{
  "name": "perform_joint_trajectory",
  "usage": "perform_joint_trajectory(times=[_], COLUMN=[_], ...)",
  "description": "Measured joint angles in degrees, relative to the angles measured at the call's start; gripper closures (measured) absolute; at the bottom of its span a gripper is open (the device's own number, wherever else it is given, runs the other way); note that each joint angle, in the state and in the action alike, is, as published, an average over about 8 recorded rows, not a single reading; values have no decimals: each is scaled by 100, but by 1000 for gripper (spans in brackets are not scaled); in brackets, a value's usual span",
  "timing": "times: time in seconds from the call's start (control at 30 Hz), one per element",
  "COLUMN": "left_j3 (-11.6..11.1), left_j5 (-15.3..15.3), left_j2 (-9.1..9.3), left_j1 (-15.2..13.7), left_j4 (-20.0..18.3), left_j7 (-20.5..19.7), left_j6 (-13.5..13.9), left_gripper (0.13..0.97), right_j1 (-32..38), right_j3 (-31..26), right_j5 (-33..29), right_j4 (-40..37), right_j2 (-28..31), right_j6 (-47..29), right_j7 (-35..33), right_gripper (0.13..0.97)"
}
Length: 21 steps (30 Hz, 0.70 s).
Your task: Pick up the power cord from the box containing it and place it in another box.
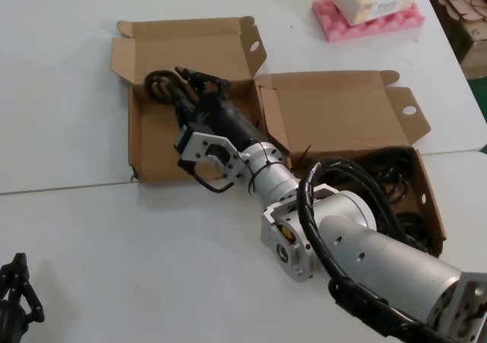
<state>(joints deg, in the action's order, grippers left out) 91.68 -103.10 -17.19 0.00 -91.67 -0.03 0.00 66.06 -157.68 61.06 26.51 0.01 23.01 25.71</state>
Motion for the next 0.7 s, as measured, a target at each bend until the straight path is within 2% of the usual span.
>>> perform_joint_trajectory(times=[0.1,0.33,0.4,0.5,0.67,0.7], left_j3=[0,0,0,0,0,0], left_j5=[0,0,0,0,0,0], left_j2=[0,0,0,0,0,0], left_j1=[0,0,0,0,0,0], left_j4=[0,0,0,0,0,0], left_j7=[0,0,0,0,0,0], left_j6=[0,0,0,0,0,0], left_gripper=[934,934,934,934,934,934], right_j1=[-22,-19,30,129,198,181], right_j3=[-3,-6,-6,-6,-6,-6], right_j5=[21,125,247,566,1239,1350], right_j4=[1,516,861,1518,2820,3086], right_j2=[7,249,433,819,1705,1907], right_j6=[26,125,184,338,864,1010], right_j7=[0,0,0,0,0,0], right_gripper=[854,742,726,653,532,532])
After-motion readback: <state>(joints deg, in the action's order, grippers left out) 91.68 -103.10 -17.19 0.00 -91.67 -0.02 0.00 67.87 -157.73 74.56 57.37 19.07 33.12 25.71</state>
